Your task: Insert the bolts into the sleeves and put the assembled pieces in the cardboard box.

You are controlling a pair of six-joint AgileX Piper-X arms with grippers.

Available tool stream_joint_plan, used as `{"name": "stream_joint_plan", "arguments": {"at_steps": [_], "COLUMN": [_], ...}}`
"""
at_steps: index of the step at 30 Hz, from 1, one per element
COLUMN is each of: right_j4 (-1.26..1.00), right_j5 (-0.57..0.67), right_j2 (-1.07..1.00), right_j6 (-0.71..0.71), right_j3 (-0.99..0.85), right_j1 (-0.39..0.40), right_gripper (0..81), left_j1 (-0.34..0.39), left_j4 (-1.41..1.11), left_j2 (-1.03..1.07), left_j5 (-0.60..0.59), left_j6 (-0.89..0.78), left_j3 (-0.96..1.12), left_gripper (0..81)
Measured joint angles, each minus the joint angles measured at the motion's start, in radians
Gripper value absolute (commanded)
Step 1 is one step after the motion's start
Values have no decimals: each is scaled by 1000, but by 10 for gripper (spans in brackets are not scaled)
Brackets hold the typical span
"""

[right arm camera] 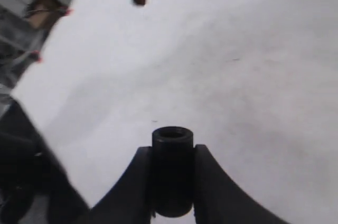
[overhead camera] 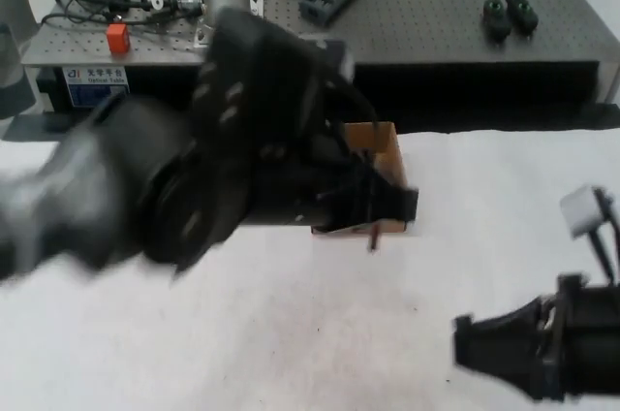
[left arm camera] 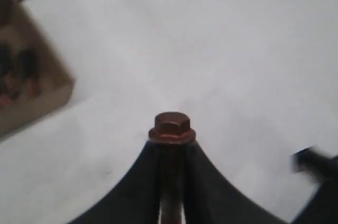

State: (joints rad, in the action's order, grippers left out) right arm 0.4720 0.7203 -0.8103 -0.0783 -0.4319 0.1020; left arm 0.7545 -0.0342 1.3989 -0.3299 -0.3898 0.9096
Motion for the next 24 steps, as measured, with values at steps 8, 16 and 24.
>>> {"name": "stream_joint_plan", "arguments": {"at_steps": [8, 16, 24], "right_j4": [-497, -617, -678], "right_j5": [-45, -99, -163], "right_j2": [-13, -13, -13], "right_j6": [-235, -283, -284], "right_j3": [83, 83, 86], "right_j1": [218, 220, 220], "right_gripper": [7, 7, 7], "left_j1": [0, 0, 0], "left_j4": [-360, -361, -366], "left_j2": [-60, -60, -60], "left_j5": [-154, -178, -213], "left_j6": [-220, -222, -222], "left_j3": [-139, -141, -141], "left_gripper": [7, 7, 7]}}
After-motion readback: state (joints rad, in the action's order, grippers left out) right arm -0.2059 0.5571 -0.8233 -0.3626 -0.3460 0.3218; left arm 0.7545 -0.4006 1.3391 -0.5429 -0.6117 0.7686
